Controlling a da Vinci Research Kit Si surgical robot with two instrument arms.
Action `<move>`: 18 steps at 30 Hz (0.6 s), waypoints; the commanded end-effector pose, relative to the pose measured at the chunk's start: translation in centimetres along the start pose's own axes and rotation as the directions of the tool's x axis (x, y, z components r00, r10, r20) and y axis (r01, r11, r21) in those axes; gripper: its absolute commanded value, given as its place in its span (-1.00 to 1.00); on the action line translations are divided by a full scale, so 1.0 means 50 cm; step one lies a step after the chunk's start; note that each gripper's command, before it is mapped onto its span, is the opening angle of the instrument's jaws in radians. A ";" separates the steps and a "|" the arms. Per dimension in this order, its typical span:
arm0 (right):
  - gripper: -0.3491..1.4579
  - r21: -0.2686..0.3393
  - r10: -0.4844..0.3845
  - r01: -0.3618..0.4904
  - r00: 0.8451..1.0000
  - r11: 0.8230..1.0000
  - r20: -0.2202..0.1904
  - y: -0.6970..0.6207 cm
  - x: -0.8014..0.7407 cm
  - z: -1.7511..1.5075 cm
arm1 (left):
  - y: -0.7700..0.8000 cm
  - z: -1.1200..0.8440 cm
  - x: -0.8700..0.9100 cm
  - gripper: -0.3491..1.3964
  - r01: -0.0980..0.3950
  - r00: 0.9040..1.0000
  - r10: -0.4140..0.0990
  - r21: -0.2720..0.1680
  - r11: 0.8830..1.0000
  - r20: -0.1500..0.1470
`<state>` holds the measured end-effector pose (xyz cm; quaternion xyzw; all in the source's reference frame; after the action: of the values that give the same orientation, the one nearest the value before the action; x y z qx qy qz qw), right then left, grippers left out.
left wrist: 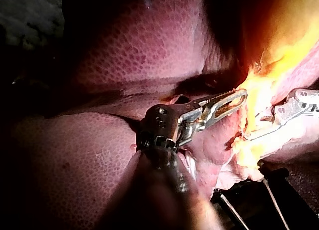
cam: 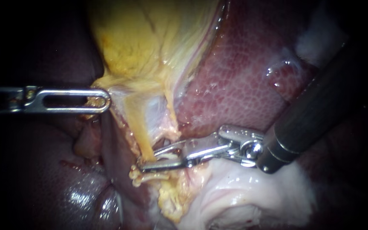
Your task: Clipping third clip left tube
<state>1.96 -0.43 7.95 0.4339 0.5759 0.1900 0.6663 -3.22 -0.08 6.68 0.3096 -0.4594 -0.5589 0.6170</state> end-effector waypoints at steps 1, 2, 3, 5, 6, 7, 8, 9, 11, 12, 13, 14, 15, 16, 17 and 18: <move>-0.91 0.000 0.000 0.000 1.000 1.000 0.000 0.0001 0.0000 0.0001 | 0.0000 0.0000 0.0000 -1.00 0.000 1.000 0.000 0.000 1.000 0.000; -0.91 0.002 0.000 0.000 1.000 1.000 0.001 0.0001 0.0000 0.0001 | 0.0000 0.0000 0.0000 -1.00 0.000 1.000 0.000 0.000 1.000 0.000; -0.91 0.002 0.000 0.000 1.000 1.000 0.001 0.0001 0.0000 0.0002 | 0.0000 0.0000 0.0000 -1.00 0.000 1.000 0.000 0.000 1.000 0.000; -0.91 0.002 0.000 0.000 1.000 1.000 0.001 0.0002 0.0000 0.0004 | 0.0000 0.0000 0.0000 -1.00 0.000 1.000 0.000 0.000 1.000 0.000; -0.91 0.002 0.000 0.000 1.000 1.000 0.001 0.0002 0.0000 0.0004 | 0.0000 0.0000 0.0000 -1.00 0.000 1.000 0.000 0.000 1.000 0.000; -0.91 0.002 -0.001 0.001 1.000 1.000 0.001 0.0002 -0.0001 0.0005 | 0.0000 0.0001 0.0000 -1.00 0.000 1.000 0.000 0.000 1.000 0.000; -0.91 0.002 -0.001 0.001 1.000 1.000 0.001 0.0002 -0.0001 0.0005 | 0.0000 0.0001 0.0000 -1.00 0.000 1.000 0.000 0.000 1.000 0.000; -0.91 0.002 -0.001 0.001 1.000 1.000 0.001 0.0002 -0.0001 0.0005 | 0.0000 0.0000 0.0000 -1.00 0.000 1.000 0.000 0.000 1.000 0.000; -0.91 0.002 -0.001 0.001 1.000 1.000 0.001 0.0002 -0.0001 0.0005 | 0.0000 0.0000 0.0000 -1.00 0.000 1.000 0.000 0.000 1.000 0.000; -0.91 0.002 -0.001 0.001 1.000 1.000 0.001 0.0002 -0.0001 0.0005 | 0.0000 0.0000 0.0000 -1.00 0.000 1.000 0.000 0.000 1.000 0.000; -0.91 0.002 -0.001 0.001 1.000 1.000 0.001 0.0002 -0.0001 0.0005 | 0.0000 0.0000 0.0000 -1.00 0.000 1.000 0.000 0.000 1.000 0.000; -0.91 0.002 -0.001 0.001 1.000 1.000 0.001 0.0002 -0.0001 0.0005 | 0.0000 0.0000 0.0000 -1.00 0.000 1.000 0.000 0.000 1.000 0.000; -0.91 0.002 -0.001 0.001 1.000 1.000 0.001 0.0002 -0.0001 0.0005 | 0.0000 0.0000 0.0000 -1.00 0.000 1.000 0.000 0.000 1.000 0.000; -0.91 0.002 -0.001 0.001 1.000 1.000 0.001 0.0002 -0.0001 0.0005 | 0.0000 0.0000 -0.0001 -1.00 0.000 1.000 0.000 0.000 1.000 0.000; -0.91 0.002 -0.001 0.001 1.000 1.000 0.001 0.0002 -0.0001 0.0005 | 0.0000 -0.0001 -0.0001 -1.00 0.000 1.000 0.000 0.000 1.000 0.000; -0.90 0.002 -0.001 0.001 1.000 1.000 0.001 0.0002 -0.0001 0.0005 | 0.0000 -0.0001 -0.0001 -1.00 0.000 1.000 0.000 0.000 1.000 0.000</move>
<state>1.98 -0.44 7.96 0.4343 0.5758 0.1893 0.6663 -3.22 -0.08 6.68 0.3094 -0.4592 -0.5591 0.6171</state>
